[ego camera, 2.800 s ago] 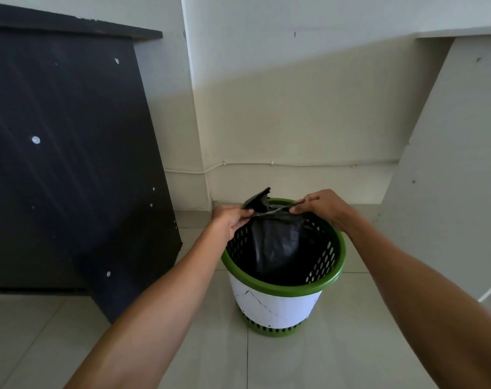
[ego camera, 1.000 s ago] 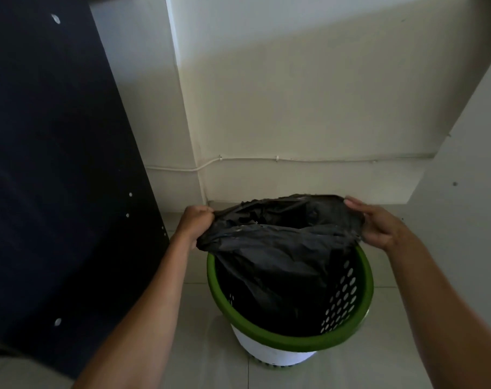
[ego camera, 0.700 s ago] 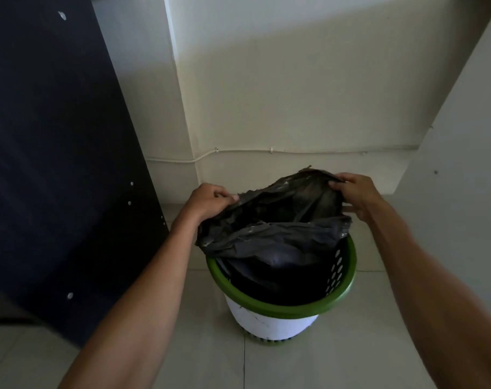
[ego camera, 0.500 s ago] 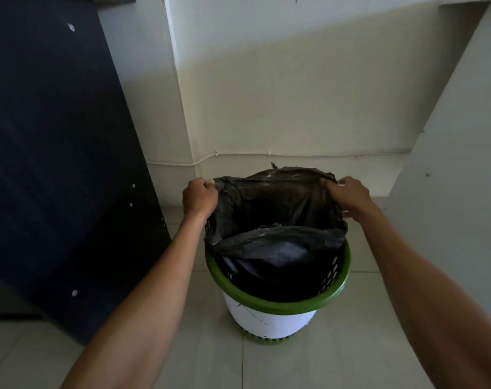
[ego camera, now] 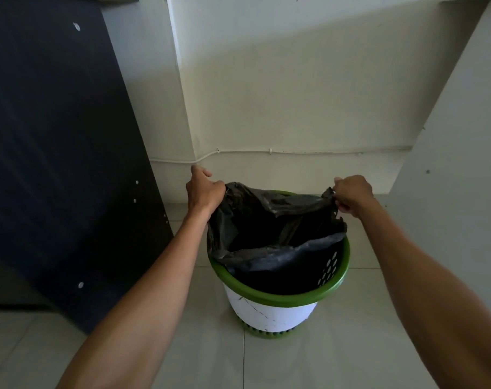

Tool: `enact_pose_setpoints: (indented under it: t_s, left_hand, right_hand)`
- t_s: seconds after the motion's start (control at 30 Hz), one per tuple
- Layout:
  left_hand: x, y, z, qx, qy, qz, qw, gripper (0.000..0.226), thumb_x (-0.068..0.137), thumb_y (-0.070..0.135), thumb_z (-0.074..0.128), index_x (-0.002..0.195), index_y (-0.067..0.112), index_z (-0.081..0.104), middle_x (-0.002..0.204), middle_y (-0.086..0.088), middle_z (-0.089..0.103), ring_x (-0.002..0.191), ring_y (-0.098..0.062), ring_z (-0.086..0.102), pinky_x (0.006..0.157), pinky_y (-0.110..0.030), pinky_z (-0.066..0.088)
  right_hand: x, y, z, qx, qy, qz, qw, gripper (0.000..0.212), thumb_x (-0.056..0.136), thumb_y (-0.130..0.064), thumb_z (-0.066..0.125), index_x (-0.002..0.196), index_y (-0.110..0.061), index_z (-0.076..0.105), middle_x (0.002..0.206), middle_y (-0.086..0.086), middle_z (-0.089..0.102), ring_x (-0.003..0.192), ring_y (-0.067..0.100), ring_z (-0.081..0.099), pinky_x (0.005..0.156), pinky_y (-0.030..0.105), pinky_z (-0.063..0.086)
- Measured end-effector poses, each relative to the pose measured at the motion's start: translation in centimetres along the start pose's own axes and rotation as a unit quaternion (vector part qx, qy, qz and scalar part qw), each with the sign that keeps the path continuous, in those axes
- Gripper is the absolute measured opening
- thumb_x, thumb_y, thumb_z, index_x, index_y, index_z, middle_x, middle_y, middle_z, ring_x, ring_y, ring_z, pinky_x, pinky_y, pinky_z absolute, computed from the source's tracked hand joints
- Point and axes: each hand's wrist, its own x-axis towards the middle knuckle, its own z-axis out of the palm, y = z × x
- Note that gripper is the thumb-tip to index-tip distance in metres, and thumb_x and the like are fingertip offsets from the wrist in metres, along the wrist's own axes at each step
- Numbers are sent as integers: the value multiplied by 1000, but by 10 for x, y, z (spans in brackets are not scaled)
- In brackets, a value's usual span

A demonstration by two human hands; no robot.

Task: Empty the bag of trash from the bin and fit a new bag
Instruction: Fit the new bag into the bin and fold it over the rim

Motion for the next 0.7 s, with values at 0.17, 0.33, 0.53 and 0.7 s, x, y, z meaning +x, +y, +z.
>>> enact_pose_setpoints:
  t_s: [0.17, 0.33, 0.53, 0.7]
  left_hand:
    - [-1, 0, -3, 26, -81, 14, 996, 37, 84, 5, 41, 108, 16, 68, 104, 1, 59, 91, -15, 52, 79, -25, 38]
    - [0, -10, -4, 101, -190, 64, 974, 21, 72, 31, 72, 92, 35, 77, 89, 8, 72, 86, -12, 65, 79, -29, 53]
    - [-3, -3, -4, 151, -56, 82, 984, 27, 86, 40, 57, 70, 19, 66, 77, -2, 67, 78, -27, 62, 68, -34, 49]
    - [-7, 10, -9, 108, 11, -30, 994, 29, 89, 34, 45, 78, 14, 62, 89, -9, 65, 87, -33, 62, 82, -39, 51]
  right_hand:
    - [-22, -11, -16, -282, -212, 35, 935, 68, 64, -67, 77, 89, -4, 62, 79, 7, 63, 65, 20, 55, 63, 27, 49]
    - [-20, -1, -11, -422, -91, -15, 902, 33, 68, -25, 89, 72, -6, 62, 42, 0, 61, 32, 10, 56, 45, 18, 40]
    - [-22, -1, -15, -345, -159, -170, 909, 65, 54, -45, 92, 109, -17, 70, 99, 3, 72, 88, 23, 70, 87, 37, 56]
    - [-44, 7, 8, -411, -250, -237, 844, 115, 41, -62, 88, 142, -29, 43, 134, -3, 57, 119, 25, 56, 101, 41, 47]
